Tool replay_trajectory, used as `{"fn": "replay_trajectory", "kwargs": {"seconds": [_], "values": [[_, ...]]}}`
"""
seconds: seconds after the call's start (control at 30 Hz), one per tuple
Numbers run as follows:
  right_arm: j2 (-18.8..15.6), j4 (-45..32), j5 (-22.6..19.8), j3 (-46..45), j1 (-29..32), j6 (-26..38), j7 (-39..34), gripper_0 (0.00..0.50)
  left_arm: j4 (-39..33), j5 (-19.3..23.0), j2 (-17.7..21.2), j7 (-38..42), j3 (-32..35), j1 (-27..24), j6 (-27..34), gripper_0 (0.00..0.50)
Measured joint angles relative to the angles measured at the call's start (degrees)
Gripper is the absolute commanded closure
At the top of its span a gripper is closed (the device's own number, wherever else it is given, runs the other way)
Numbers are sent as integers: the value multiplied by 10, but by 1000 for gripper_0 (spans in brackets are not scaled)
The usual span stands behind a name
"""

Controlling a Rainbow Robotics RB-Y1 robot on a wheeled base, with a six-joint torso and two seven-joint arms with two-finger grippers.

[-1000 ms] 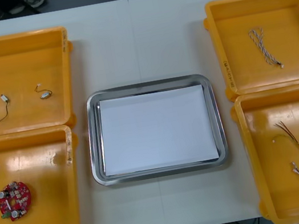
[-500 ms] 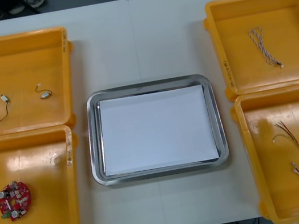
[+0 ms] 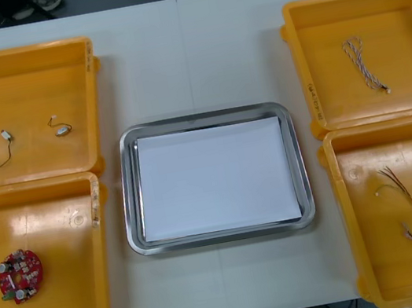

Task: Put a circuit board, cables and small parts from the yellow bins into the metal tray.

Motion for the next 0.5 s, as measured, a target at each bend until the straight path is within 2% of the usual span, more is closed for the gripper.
{"fn": "replay_trajectory", "kwargs": {"seconds": [0.33,0.5], "values": [[0,-1,34,22,39,-76,2,0,0,12,16,0,0,45,-40,0],[0,-1,45,41,47,-88,4,0,0,16,27,-3,0,71,-69,0]]}}
